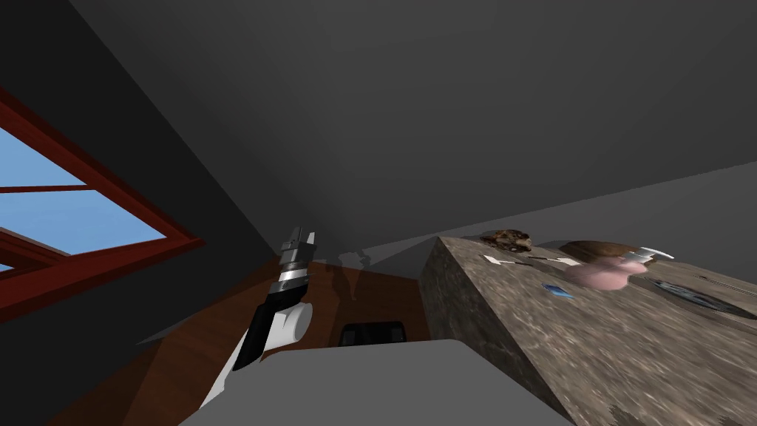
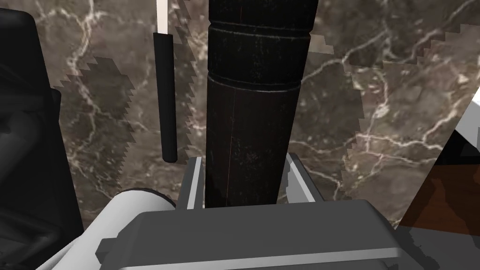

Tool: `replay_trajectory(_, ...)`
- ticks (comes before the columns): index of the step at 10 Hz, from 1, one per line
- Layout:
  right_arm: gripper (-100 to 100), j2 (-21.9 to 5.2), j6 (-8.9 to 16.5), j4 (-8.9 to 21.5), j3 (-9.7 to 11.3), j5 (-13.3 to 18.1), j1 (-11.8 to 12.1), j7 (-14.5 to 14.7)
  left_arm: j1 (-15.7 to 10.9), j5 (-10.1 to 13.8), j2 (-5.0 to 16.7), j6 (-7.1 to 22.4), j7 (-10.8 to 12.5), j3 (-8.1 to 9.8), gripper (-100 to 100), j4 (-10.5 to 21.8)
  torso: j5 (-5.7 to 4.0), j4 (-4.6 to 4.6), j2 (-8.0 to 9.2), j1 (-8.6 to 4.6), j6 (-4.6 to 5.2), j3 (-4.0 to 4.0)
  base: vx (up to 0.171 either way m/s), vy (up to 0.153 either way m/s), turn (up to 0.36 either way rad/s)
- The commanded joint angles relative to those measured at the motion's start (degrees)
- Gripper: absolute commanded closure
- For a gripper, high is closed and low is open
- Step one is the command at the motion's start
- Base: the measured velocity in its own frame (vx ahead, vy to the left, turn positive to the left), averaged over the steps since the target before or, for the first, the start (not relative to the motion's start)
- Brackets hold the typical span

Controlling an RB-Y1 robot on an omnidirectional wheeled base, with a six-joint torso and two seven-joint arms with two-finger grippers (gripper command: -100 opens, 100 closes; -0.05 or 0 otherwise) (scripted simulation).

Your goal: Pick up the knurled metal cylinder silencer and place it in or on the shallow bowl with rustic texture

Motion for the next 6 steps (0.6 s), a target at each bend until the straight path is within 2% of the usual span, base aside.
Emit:
replay_trajectory(1, 100, -0.6, -0.5, -0.4, -1.1, -0.6, 1.6, 0.4, 0.0, 0.0, 0.0, 0.0, 0.0, 0.00, 0, 0.0, 0.00, 0.00, 0.00, 0.00, 0.00, 0.00, -0.093, 0.048, -0.015)
replay_trajectory(6, 100, -3.0, -5.5, 1.5, -5.0, -3.2, 6.6, 1.7, 0.0, 0.0, 0.0, 0.0, 0.0, 0.00, 0, 0.0, 0.06, -0.02, -0.08, 0.18, 0.04, -0.04, -0.108, 0.066, -0.022)
